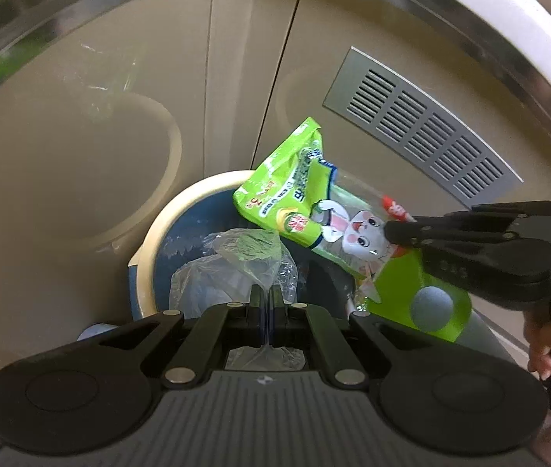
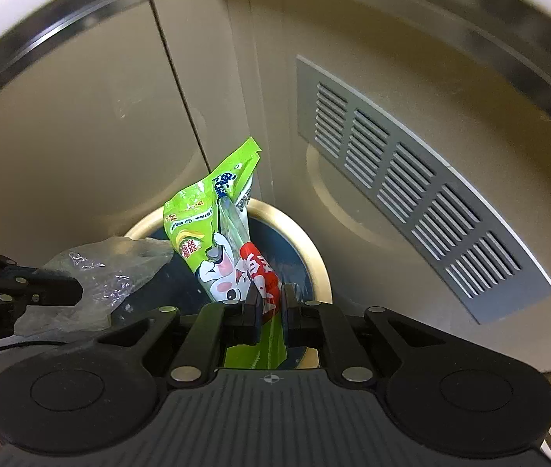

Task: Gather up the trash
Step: 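Open the right gripper over the bin to drop the green bag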

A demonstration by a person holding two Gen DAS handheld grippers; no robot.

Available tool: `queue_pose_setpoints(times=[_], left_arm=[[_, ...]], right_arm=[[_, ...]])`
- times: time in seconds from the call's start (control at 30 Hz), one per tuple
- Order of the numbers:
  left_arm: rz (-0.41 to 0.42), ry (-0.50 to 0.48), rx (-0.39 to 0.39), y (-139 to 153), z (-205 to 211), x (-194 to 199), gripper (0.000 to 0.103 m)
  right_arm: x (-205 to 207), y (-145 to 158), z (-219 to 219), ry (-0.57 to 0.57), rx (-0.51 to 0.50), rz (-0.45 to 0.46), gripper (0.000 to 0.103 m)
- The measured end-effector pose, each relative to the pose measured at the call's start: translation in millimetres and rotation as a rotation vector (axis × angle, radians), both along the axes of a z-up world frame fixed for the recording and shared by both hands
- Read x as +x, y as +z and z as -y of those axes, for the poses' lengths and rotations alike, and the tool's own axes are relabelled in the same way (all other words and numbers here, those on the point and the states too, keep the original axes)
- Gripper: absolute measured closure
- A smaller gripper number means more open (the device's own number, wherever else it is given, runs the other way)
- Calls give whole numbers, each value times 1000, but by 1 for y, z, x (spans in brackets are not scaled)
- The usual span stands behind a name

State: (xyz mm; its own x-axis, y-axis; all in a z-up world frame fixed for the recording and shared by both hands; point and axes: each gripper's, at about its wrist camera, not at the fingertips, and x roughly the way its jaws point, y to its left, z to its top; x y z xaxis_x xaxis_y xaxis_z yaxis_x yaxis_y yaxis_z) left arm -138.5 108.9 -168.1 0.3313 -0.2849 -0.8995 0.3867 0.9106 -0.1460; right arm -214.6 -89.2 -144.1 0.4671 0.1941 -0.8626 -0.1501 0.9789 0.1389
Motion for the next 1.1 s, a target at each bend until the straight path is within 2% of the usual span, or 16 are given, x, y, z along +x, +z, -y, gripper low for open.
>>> queue_pose_setpoints(times=[0.43,0.53,0.6,0.63,0.67,0.7,0.73,0.77,0.87,0.97,1.1], left_arm=[[-38,-9,64,-32,16,22,102],[-50,-4,77,-42,15,22,101],[-56,2,88,-46,15,20,98],[-60,6,92,-48,15,19,87],[-62,13,91,-48,16,17,60],[-66,23,92,-49,15,17,43],[-66,36,99,-49,14,16,14],[-53,46,104,-47,12,14,5],[-7,33,111,-40,10,6,1],[24,37,126,-29,4,-4,0],[49,64,117,-10,-9,-20,0]], right_arm=[[23,-24,-5,1,8,-64,91],[25,-31,-5,-5,22,-71,87],[24,-35,-5,-17,43,-75,86],[24,-36,-3,-24,59,-79,79],[23,-38,-1,-36,69,-84,66],[23,-39,1,-49,73,-87,59],[22,-39,2,-60,77,-86,49],[21,-39,3,-66,81,-83,46],[17,-36,7,-79,81,-79,41],[12,-26,11,-93,90,-80,37],[-7,0,16,-88,105,-52,29]])
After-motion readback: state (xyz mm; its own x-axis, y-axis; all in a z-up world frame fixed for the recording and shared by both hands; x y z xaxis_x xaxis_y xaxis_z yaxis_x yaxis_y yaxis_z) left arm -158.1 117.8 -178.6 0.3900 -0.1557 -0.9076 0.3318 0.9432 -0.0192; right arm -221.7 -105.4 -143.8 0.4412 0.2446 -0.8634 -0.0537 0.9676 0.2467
